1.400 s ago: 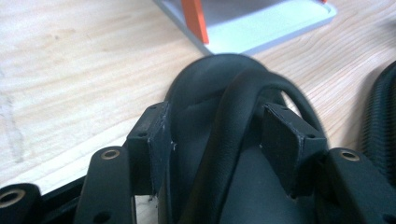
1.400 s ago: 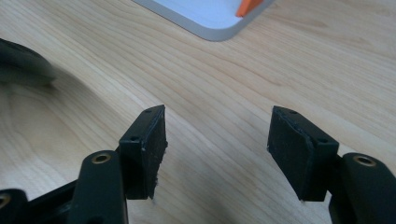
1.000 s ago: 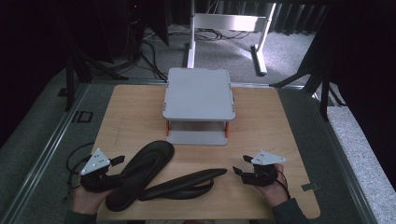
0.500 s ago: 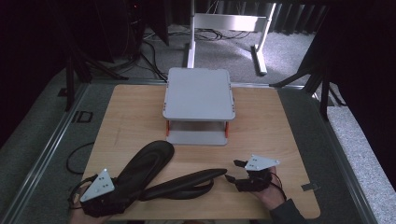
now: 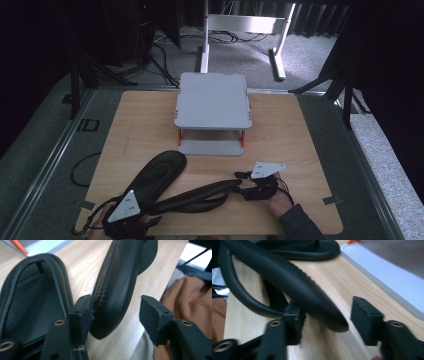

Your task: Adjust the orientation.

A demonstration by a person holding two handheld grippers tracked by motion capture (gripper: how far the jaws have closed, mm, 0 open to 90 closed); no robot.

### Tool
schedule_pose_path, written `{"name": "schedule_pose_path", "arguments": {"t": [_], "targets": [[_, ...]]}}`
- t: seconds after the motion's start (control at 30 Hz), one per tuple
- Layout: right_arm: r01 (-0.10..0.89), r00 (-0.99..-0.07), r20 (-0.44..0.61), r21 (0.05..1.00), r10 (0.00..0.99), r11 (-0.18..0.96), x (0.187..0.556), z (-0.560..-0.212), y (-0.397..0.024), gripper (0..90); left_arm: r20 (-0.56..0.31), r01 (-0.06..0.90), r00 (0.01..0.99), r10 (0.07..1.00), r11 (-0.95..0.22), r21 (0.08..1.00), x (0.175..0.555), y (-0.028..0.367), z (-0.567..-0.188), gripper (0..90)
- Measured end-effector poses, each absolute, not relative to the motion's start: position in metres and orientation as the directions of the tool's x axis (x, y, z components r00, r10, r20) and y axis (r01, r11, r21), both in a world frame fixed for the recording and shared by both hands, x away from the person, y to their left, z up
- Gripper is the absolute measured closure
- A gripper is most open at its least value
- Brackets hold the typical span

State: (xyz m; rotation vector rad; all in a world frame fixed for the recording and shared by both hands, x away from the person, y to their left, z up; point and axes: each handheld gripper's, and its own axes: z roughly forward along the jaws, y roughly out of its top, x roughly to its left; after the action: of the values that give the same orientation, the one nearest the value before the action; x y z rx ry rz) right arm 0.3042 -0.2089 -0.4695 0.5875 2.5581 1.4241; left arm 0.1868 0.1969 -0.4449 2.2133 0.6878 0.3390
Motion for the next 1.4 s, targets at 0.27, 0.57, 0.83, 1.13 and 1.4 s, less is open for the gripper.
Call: {"name": "schedule_pose_path", "arguments": {"t": [0.27, 0.57, 0.83, 1.13, 1.4], "targets": [[0.252, -0.9, 0.05, 0.87, 0.433, 0.423, 0.306, -0.462, -0.216, 60.5, 0.02, 0.374, 0.818, 0.575, -0.557, 0.742, 0.199, 0.184, -0.443, 61.7], [0.298, -0.854, 0.114, 0.907, 0.508, 0.298, 0.324, -0.426, -0.249, 63.5, -0.072, 0.408, 0.839, 0.54, -0.535, 0.74, 0.215, 0.144, -0.438, 67.4], [0.43, -0.792, 0.208, 0.858, 0.574, 0.282, 0.356, -0.418, -0.257, 63.8, -0.101, 0.449, 0.83, 0.549, -0.55, 0.704, 0.226, 0.117, -0.455, 59.7], [0.487, -0.738, 0.103, 0.765, 0.667, 0.421, 0.378, -0.446, -0.231, 60.3, -0.074, 0.436, 0.812, 0.579, -0.518, 0.736, 0.227, 0.125, -0.455, 46.6], [0.46, -0.711, 0.017, 0.767, 0.703, 0.447, 0.357, -0.437, -0.218, 38.9, -0.032, 0.424, 0.761, 0.648, -0.459, 0.781, 0.227, 0.145, -0.442, 44.3]]}}
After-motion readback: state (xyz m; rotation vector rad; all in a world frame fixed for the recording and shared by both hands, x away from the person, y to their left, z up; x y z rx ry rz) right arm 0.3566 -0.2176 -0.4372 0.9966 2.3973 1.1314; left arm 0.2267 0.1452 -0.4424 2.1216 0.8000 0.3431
